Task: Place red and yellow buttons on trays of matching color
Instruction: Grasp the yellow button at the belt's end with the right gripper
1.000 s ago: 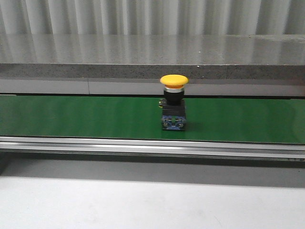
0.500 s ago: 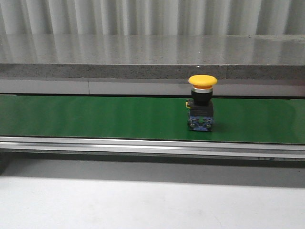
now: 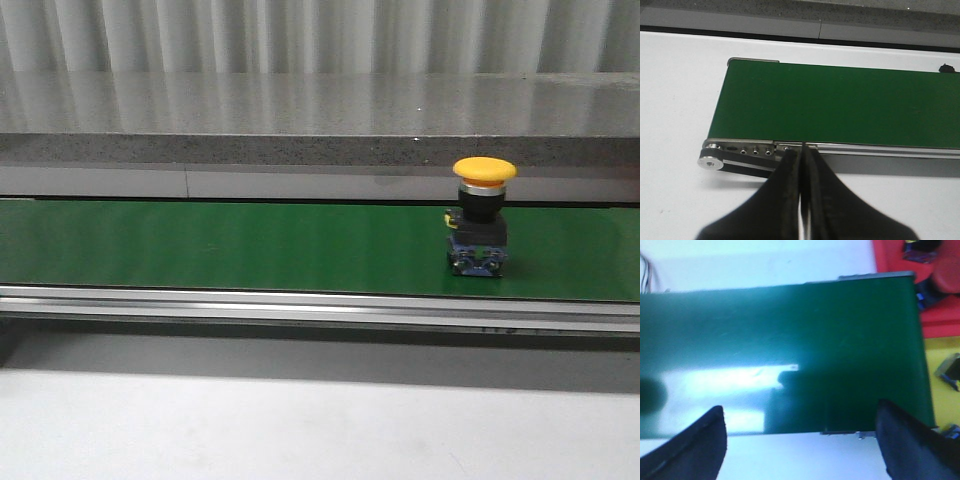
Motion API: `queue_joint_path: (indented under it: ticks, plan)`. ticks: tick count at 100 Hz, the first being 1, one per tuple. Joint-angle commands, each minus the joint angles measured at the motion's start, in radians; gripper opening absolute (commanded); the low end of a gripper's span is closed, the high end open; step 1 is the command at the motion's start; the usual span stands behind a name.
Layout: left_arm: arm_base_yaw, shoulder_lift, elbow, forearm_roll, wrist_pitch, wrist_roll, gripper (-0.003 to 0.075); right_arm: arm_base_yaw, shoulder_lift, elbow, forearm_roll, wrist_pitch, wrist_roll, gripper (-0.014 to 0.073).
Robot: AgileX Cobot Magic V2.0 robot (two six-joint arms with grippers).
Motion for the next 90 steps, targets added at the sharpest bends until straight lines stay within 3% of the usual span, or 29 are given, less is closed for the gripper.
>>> queue_joint_path:
  ticks: [1, 14, 33, 62, 80, 87, 90]
  plan:
    - [-0.009, 0.005, -0.027, -0.003, -0.067, 0.001, -0.002, 0.062, -0.026, -0.021, -0.006, 0.005, -0.023, 0.0604]
    - [-0.009, 0.005, -0.027, -0.003, -0.067, 0.001, -0.002, 0.13, -0.026, -0.021, 0.014, 0.032, -0.037, 0.0604]
    - [-0.009, 0.005, -0.027, -0.003, -0.067, 0.001, -0.002, 0.211, -0.015, -0.021, 0.081, 0.026, -0.155, 0.0604]
    - [-0.009, 0.005, -0.027, -0.003, -0.067, 0.001, -0.002, 0.223, 0.115, -0.021, 0.168, -0.026, -0.273, 0.0604]
    - [-0.009, 0.005, -0.027, -0.003, -0.067, 0.001, -0.002, 0.231, 0.187, -0.021, 0.181, -0.158, -0.287, 0.0601]
    - [-0.009, 0.005, -0.027, -0.003, -0.067, 0.001, -0.002, 0.231, 0.205, -0.021, 0.181, -0.194, -0.286, 0.054]
    - [-0.009, 0.005, -0.027, -0.003, -0.067, 0.001, -0.002, 0.231, 0.212, -0.021, 0.181, -0.206, -0.285, 0.0472]
